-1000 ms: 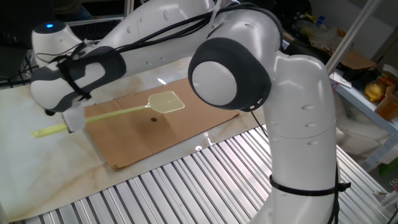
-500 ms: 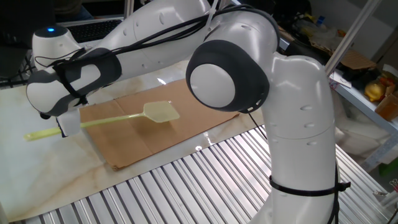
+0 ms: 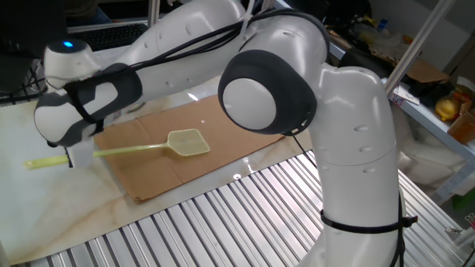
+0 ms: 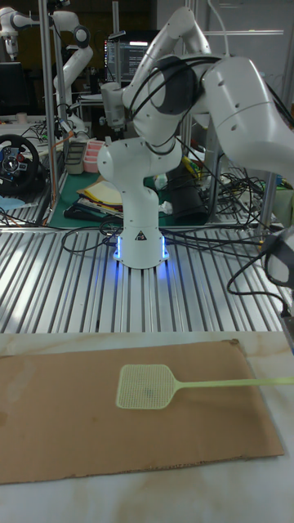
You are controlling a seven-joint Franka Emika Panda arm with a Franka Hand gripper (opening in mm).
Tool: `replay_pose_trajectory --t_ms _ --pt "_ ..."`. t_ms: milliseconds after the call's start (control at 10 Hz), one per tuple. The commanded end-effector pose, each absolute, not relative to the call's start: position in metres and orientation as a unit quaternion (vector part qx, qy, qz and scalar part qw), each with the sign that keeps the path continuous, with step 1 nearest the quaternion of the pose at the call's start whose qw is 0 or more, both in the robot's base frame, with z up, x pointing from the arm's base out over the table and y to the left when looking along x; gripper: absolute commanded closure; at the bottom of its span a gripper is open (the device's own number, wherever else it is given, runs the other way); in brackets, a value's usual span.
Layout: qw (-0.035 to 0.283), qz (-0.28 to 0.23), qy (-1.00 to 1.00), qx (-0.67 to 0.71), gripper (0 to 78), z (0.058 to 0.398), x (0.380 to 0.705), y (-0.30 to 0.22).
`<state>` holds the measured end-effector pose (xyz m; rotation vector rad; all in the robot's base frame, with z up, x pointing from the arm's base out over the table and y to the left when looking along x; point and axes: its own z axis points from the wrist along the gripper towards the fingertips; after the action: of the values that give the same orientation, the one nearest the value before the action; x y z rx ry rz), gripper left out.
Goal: Swat with a flyswatter
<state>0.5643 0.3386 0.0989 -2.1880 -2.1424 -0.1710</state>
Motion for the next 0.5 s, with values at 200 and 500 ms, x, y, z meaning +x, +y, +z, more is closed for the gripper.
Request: replay_pose_trajectory --t_ms 200,500 --pt "0.034 -0.075 -0.690 -0.719 76.4 0.0938 0.5659 0.3437" --pt "0.025 -0.070 -0.694 -0.716 76.4 0.0930 0.5648 0.3442"
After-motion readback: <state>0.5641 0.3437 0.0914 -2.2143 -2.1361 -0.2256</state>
